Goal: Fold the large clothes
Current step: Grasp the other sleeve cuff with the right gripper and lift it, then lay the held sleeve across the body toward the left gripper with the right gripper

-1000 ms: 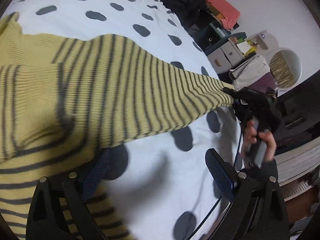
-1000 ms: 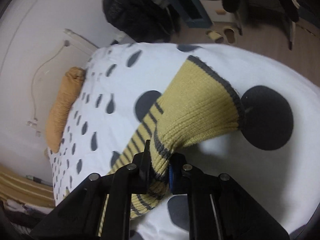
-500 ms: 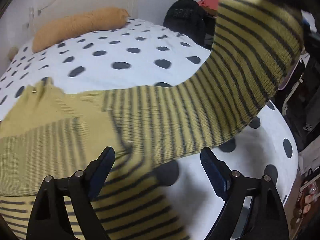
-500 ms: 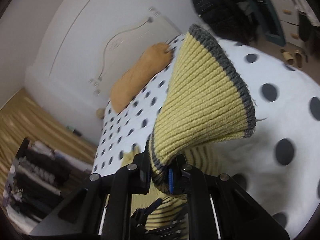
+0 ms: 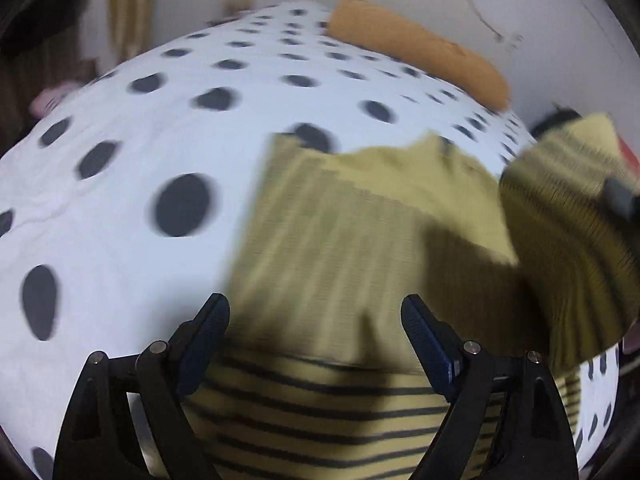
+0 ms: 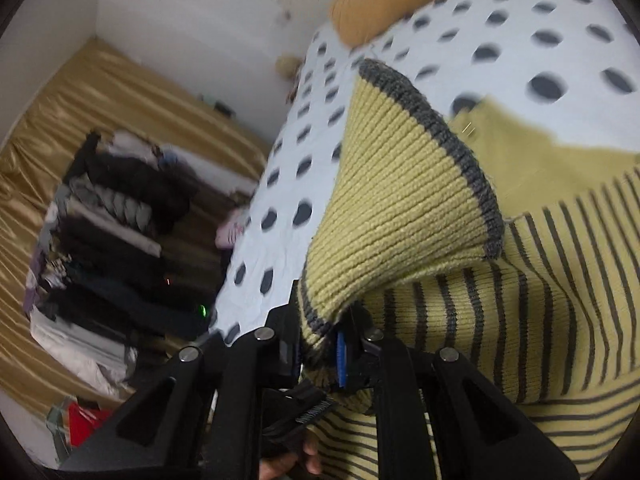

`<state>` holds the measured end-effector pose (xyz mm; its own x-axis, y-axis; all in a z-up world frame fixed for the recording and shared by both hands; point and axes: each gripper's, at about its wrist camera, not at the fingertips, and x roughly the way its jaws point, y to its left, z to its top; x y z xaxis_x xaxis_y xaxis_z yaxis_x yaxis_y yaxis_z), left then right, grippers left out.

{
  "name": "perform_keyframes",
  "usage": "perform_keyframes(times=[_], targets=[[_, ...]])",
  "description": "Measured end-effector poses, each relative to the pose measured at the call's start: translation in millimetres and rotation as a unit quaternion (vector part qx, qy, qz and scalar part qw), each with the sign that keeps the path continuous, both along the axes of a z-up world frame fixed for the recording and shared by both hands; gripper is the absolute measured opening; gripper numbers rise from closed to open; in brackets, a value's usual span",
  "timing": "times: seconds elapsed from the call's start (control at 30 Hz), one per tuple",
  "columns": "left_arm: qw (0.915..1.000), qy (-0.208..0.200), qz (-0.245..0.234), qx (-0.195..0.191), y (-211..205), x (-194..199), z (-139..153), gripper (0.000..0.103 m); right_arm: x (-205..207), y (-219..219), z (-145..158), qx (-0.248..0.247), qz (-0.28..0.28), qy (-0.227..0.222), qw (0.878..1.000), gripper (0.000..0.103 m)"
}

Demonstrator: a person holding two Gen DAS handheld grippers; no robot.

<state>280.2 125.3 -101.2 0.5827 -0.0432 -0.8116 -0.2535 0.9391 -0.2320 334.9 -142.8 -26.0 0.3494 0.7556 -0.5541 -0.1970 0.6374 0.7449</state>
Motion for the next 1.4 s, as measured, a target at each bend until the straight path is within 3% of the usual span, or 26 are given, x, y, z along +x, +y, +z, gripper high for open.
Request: perform_keyframes(times=[0.1,0.17,0.27,0.3,0.37,0.43,0.6,0.7,0.77,0.83,0.9,0.97,1.07,1.17,1.27,1.33,1.4], targets=[[0.9993,0.012,0.026,-0.024,40,-5,-10,0.088,8,64,-46,-0.028,0.038,0.034,0.998,0.013],[0.9991,0.017,0.03,-0.025,57,-11,-18,0.088,12,93,-81,-0.053,0.061,0.065,0.995,0.02],[0.9989,0.02,0.028,-0.031,63,-10,-24,0.088,14,108,-116,-0.091,0.082,0.109,0.986,0.024],[0.9988,0.019,0.027,-0.036,58,-3,-25,0.088,12,106,-116,-0.09,0.085,0.102,0.987,0.025],[0.9982,0.015,0.021,-0.054,59,-1,-29,0.088,4,90,-102,-0.088,0.077,0.083,0.99,0.037],[0.9975,0.005,0.005,-0.07,49,5,-27,0.088,-4,66,-87,-0.072,0.058,0.069,0.993,0.061],[0.9955,-0.008,-0.033,-0.088,8,21,-7,0.088,-38,-30,-49,-0.03,-0.033,0.038,0.998,0.07],[0.9966,0.004,-0.037,-0.074,-6,26,4,0.088,-59,-83,-48,-0.018,-0.082,0.048,0.995,0.071],[0.9997,0.021,-0.002,-0.014,-10,28,8,0.091,-74,-104,-55,-0.032,-0.107,0.064,0.992,0.071],[0.999,0.043,0.001,0.015,-14,34,1,0.091,-83,-126,-63,-0.043,-0.124,0.077,0.988,0.071],[0.9953,0.084,0.001,0.048,-22,43,-13,0.093,-93,-148,-73,-0.055,-0.152,0.091,0.983,0.071],[0.9918,0.096,0.01,0.084,-25,44,-19,0.097,-99,-161,-81,-0.048,-0.173,0.102,0.978,0.071],[0.9926,0.087,0.054,0.066,-11,19,-11,0.097,-106,-180,-88,-0.033,-0.182,0.121,0.975,0.071],[0.9921,0.078,0.096,0.021,10,-5,-7,0.098,-110,-180,-87,-0.042,-0.172,0.111,0.978,0.071],[0.9912,0.093,0.094,-0.003,21,-9,-12,0.098,-107,-175,-86,-0.048,-0.169,0.103,0.979,0.071],[0.9898,0.083,0.116,-0.004,28,-17,-11,0.098,-105,-171,-85,-0.056,-0.172,0.103,0.978,0.071],[0.9846,0.069,0.159,0.02,38,-29,-6,0.097,-101,-165,-82,-0.073,-0.171,0.087,0.979,0.071]])
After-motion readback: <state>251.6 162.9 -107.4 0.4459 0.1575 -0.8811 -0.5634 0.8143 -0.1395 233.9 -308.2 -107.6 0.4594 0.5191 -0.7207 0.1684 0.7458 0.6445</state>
